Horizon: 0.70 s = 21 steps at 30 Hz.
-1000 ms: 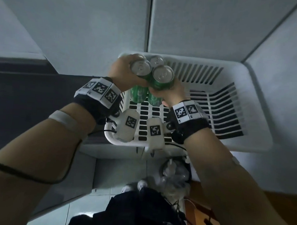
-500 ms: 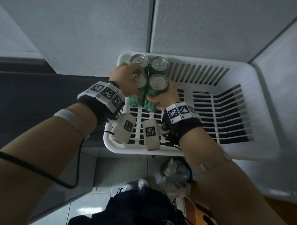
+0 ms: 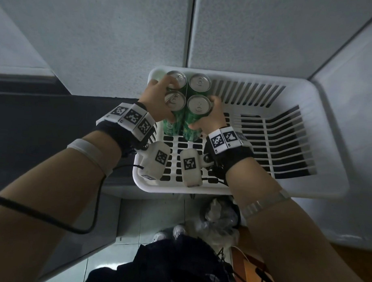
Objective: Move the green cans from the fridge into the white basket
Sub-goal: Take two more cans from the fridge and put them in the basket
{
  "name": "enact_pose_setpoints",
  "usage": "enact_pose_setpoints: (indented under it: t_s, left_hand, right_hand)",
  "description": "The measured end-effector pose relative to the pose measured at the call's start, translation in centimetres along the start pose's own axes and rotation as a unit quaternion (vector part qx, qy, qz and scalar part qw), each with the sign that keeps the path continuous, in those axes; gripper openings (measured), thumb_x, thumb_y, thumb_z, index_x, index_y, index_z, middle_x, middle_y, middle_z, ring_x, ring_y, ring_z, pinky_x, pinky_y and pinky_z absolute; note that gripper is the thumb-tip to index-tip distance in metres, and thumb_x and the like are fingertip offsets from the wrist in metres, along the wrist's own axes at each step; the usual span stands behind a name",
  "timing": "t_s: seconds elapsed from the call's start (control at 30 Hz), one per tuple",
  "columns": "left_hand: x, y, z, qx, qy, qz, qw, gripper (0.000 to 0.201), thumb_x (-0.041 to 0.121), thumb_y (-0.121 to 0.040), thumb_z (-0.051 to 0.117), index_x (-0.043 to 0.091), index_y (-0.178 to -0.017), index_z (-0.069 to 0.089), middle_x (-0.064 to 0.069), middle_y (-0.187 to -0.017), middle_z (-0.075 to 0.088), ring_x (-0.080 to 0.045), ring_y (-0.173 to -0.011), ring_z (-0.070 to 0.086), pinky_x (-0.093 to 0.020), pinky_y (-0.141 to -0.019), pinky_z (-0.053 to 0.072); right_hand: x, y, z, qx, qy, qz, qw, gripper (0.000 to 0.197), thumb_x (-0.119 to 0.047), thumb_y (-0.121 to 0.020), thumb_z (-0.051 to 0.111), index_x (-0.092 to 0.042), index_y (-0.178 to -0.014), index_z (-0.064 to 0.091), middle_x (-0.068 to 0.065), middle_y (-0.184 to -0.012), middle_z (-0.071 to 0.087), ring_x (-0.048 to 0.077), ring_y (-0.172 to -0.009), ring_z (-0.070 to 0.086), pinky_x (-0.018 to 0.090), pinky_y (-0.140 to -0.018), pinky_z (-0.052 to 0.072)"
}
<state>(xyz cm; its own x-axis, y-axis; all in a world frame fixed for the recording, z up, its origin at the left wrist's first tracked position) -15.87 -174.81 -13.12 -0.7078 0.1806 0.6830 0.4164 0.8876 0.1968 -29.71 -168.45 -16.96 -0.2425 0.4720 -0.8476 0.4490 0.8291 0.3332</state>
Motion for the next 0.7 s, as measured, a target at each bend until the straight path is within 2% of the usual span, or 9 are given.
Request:
enact_pose_setpoints:
  t_s: [0.17, 0.2, 0.3, 0.37, 0.4, 0.47, 0.5, 0.6, 0.7]
  left_hand:
    - [0.0, 0.1, 0.1, -0.001, 0.002, -0.012, 1.0, 0.082, -0.001, -0.057, 0.08, 0.013, -0.126, 0.037, -0.016, -0.129, 0.04, -0.031, -0.112, 0.051, -0.031, -0.086, 0.048]
    - [0.0, 0.2, 0.1, -0.006, 0.002, -0.013, 1.0, 0.082, 0.0, -0.058, 0.08, 0.013, -0.126, 0.036, -0.016, -0.13, 0.039, -0.031, -0.113, 0.051, -0.032, -0.089, 0.048]
    - [0.4, 0.8, -0.4, -0.018, 0.011, -0.01, 1.0, 0.086, 0.001, -0.059, 0.08, 0.013, -0.13, 0.034, -0.015, -0.133, 0.035, -0.03, -0.117, 0.048, -0.031, -0.094, 0.046]
    - [0.8, 1.3, -0.7, -0.026, 0.014, 0.0, 1.0, 0.089, 0.001, -0.059, 0.08, 0.014, -0.133, 0.031, -0.016, -0.136, 0.032, -0.03, -0.121, 0.045, -0.031, -0.096, 0.044]
    - [1.0, 1.5, -0.8, -0.033, 0.014, 0.004, 0.999, 0.091, 0.002, -0.06, 0.08, 0.014, -0.134, 0.03, -0.016, -0.137, 0.031, -0.031, -0.122, 0.044, -0.034, -0.099, 0.044]
    - [1.3, 1.8, -0.9, -0.055, -0.001, 0.011, 0.998, 0.093, 0.004, -0.061, 0.08, 0.014, -0.138, 0.028, -0.017, -0.138, 0.031, -0.032, -0.124, 0.043, -0.038, -0.103, 0.043]
    - [1.4, 1.9, -0.9, -0.064, -0.014, 0.012, 0.998, 0.092, 0.005, -0.063, 0.08, 0.014, -0.139, 0.028, -0.017, -0.138, 0.032, -0.032, -0.124, 0.043, -0.039, -0.104, 0.042]
    - [1.2, 1.7, -0.8, -0.064, -0.035, 0.013, 0.997, 0.082, 0.009, -0.066, 0.078, 0.012, -0.136, 0.035, -0.015, -0.136, 0.033, -0.03, -0.121, 0.044, -0.031, -0.101, 0.039]
    - [0.9, 1.7, -0.9, -0.056, -0.027, 0.013, 0.998, 0.076, 0.008, -0.067, 0.077, 0.011, -0.132, 0.039, -0.014, -0.136, 0.033, -0.023, -0.111, 0.044, -0.023, -0.092, 0.035]
  right_hand:
    - [0.4, 0.3, 0.0, -0.012, -0.01, 0.029, 0.999, 0.089, 0.005, -0.061, 0.076, -0.009, -0.134, 0.028, 0.014, -0.138, 0.041, 0.03, -0.125, 0.046, 0.048, -0.098, 0.047]
    - [0.4, 0.4, 0.0, -0.019, -0.006, 0.033, 0.999, 0.089, 0.004, -0.061, 0.076, -0.009, -0.135, 0.027, 0.014, -0.138, 0.041, 0.031, -0.124, 0.046, 0.046, -0.098, 0.047]
    - [0.6, 0.6, -0.2, -0.022, -0.017, 0.04, 0.999, 0.088, 0.003, -0.064, 0.075, -0.008, -0.137, 0.026, 0.014, -0.14, 0.042, 0.03, -0.128, 0.044, 0.03, -0.097, 0.041]
    - [0.5, 0.8, -0.3, -0.024, -0.042, 0.046, 0.998, 0.09, 0.002, -0.064, 0.076, -0.009, -0.138, 0.027, 0.014, -0.141, 0.042, 0.03, -0.127, 0.045, 0.033, -0.099, 0.043]
    - [0.2, 1.0, -0.3, -0.033, -0.042, 0.044, 0.998, 0.09, 0.001, -0.064, 0.076, -0.009, -0.139, 0.027, 0.015, -0.142, 0.042, 0.029, -0.121, 0.05, 0.032, -0.095, 0.048]
    - [-0.3, 1.3, -0.2, -0.058, -0.034, 0.026, 0.997, 0.085, 0.002, -0.065, 0.075, -0.008, -0.136, 0.03, 0.016, -0.14, 0.044, 0.021, -0.097, 0.057, 0.018, -0.071, 0.055]
    - [-0.5, 1.3, -0.2, -0.06, -0.033, 0.016, 0.998, 0.081, 0.002, -0.065, 0.075, -0.008, -0.134, 0.033, 0.016, -0.137, 0.046, 0.018, -0.092, 0.056, 0.018, -0.07, 0.056]
    - [-1.0, 1.3, -0.1, -0.031, -0.012, 0.008, 0.999, 0.076, 0.003, -0.066, 0.073, -0.006, -0.132, 0.035, 0.016, -0.134, 0.046, 0.03, -0.118, 0.05, 0.045, -0.097, 0.049]
    - [-1.2, 1.2, -0.1, -0.013, -0.007, 0.013, 1.0, 0.077, 0.002, -0.068, 0.073, -0.005, -0.133, 0.032, 0.016, -0.137, 0.043, 0.032, -0.123, 0.046, 0.046, -0.101, 0.045]
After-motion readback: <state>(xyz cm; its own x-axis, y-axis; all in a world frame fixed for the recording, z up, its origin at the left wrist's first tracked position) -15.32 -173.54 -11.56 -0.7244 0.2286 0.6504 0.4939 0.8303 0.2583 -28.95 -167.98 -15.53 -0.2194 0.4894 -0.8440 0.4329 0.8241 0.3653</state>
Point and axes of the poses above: each hand's wrist, its own y-axis away from the middle knuckle, its own z-axis out of the palm, x = y × z, the point moved 3 cm from there along -y, towards the middle knuckle
